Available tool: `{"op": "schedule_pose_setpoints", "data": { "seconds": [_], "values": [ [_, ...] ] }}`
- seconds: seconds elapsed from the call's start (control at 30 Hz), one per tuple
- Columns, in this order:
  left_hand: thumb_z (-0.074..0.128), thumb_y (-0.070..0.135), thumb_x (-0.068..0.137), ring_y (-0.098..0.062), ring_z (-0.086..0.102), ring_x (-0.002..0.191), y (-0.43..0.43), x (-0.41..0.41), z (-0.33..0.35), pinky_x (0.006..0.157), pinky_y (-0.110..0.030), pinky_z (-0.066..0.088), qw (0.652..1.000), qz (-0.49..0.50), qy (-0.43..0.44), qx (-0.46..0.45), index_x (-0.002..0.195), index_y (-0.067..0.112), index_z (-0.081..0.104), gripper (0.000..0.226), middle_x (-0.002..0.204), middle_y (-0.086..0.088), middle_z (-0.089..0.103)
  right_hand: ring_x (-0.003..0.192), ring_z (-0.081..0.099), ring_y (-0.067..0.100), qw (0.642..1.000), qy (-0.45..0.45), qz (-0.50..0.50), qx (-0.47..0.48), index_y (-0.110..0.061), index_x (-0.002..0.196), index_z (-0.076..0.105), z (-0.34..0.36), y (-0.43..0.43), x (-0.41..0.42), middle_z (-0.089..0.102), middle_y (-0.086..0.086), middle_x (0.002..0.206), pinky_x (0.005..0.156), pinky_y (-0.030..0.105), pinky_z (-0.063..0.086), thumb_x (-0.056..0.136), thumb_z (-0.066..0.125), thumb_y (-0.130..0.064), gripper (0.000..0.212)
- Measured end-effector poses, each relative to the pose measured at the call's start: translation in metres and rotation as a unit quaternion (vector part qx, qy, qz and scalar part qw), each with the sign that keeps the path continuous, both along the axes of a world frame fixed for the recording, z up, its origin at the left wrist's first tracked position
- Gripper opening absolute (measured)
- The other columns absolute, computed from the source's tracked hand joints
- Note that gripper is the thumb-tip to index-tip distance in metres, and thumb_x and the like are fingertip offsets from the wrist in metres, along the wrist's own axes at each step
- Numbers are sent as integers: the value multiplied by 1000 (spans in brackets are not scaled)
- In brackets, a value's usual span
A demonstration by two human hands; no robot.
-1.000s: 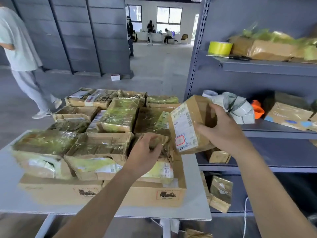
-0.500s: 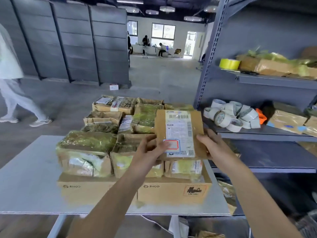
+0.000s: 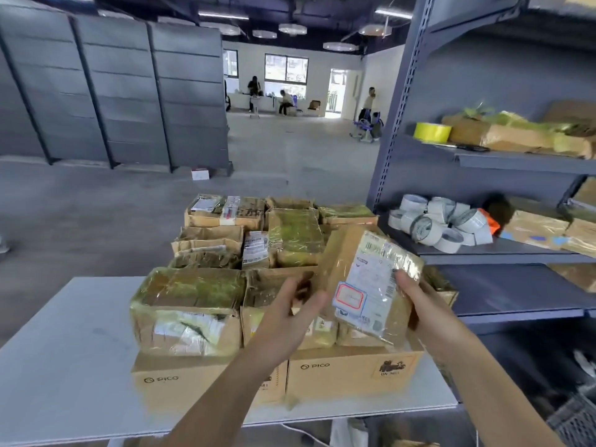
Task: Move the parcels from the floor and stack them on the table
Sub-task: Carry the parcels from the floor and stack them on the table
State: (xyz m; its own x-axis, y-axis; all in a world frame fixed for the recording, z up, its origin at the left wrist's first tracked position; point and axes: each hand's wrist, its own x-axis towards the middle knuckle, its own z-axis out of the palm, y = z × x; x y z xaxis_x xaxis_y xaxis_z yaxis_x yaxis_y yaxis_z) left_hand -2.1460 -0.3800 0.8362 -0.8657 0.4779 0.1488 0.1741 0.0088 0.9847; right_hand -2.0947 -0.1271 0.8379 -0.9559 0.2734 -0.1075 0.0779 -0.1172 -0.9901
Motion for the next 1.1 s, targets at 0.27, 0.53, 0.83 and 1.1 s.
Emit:
{"op": "schedule_pose_setpoints", "data": {
  "seconds": [0.27, 0.53, 0.83, 1.1],
  "values": [
    [58, 23, 93, -5, 61, 64, -17, -79, 6, 56, -15, 49, 981, 166, 35, -92, 109, 20, 61, 16, 86, 7, 67, 101, 71, 18, 999, -32, -15, -26, -33, 117, 66, 8, 34, -61, 72, -2, 113, 76, 38, 57, 56, 74, -76, 76],
    [57, 14, 82, -7, 48, 42, -107, -168, 10, 39, -20, 34, 911, 346, 52, -217, 75, 24, 66, 15, 54, 7, 58, 98, 71, 20, 994, -76, 75, 15, -35, 110, 72, 26, -10, -145, 74, -3, 108, 88, 45, 53, 53, 69, -83, 75],
    [53, 25, 89, -19, 47, 58, -180, -247, -22, 47, -27, 30, 870, 287, -31, -399, 65, 13, 50, 27, 63, -5, 51, 104, 69, 23, 994, -64, 90, -10, -30, 121, 66, 35, -65, -198, 72, 2, 115, 83, 44, 55, 61, 65, -76, 76],
    [58, 68, 78, -28, 60, 95, -190, -285, -47, 60, -28, 45, 866, 136, -171, -449, 115, 4, 55, 74, 115, -13, 57, 98, 72, 19, 994, -73, 81, -10, -38, 99, 76, 22, -113, -230, 73, 0, 111, 63, 33, 59, 46, 75, -81, 69]
  ]
}}
